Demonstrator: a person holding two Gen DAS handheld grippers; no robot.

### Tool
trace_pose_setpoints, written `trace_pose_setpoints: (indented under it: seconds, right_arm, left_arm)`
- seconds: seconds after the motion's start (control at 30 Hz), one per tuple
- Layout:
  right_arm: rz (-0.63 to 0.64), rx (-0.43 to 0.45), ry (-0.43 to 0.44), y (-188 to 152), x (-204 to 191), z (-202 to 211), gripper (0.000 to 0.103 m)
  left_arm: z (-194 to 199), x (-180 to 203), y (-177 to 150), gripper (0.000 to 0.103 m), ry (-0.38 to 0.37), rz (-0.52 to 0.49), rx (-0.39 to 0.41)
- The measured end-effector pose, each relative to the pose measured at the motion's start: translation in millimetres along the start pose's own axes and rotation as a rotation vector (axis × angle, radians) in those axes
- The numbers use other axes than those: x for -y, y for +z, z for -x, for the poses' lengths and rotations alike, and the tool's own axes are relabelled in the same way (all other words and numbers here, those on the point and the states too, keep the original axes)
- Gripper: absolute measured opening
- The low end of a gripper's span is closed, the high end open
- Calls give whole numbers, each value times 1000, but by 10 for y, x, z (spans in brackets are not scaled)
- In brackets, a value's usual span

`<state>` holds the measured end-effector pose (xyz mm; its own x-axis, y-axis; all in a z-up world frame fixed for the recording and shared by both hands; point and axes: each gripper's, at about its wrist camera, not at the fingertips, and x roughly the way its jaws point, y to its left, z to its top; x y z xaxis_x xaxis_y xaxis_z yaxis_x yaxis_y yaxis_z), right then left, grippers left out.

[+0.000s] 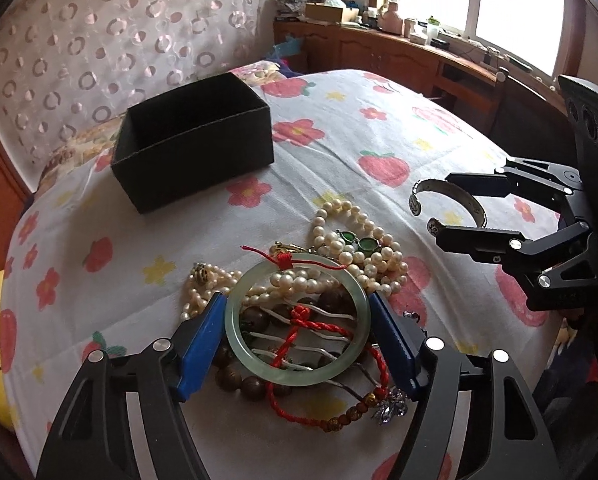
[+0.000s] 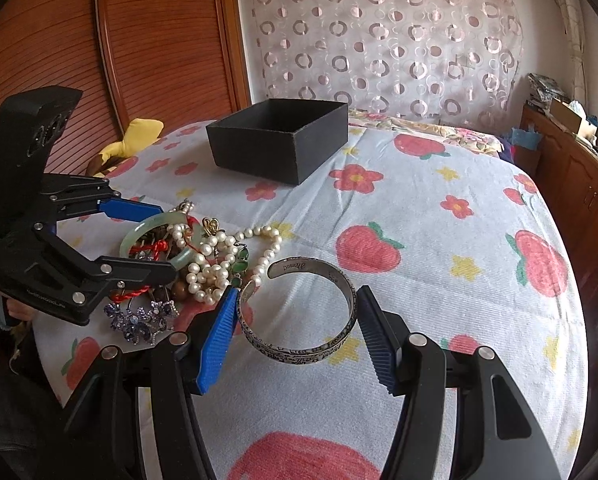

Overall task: Organize jewelry
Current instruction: 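Lift the silver bangle with the right gripper while the left gripper grasps the jade bangle, then lower both bangles into the black box and open both grippers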

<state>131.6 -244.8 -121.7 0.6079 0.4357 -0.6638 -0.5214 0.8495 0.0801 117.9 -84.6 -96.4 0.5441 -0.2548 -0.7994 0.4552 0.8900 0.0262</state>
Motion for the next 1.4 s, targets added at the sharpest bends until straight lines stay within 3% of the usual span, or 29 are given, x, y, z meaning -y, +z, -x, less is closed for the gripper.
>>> trace_pose_setpoints:
  seconds: [0.33, 0.63, 1.0, 1.4]
  right_arm:
    - [44, 3, -17, 148, -112, -11, 62]
    - [76, 51, -8, 802, -217, -212, 62]
    - [69, 34, -13, 1517, -194, -807, 62]
    - [61, 0, -23, 1713, -219, -1112, 65]
  left_arm:
    - [322, -280, 28, 69, 36, 86, 116]
    - [541, -604, 106, 69, 75, 165, 195]
    - [716, -956, 162, 69, 121, 215, 237]
    - [782, -1119, 308, 69, 143, 219, 260]
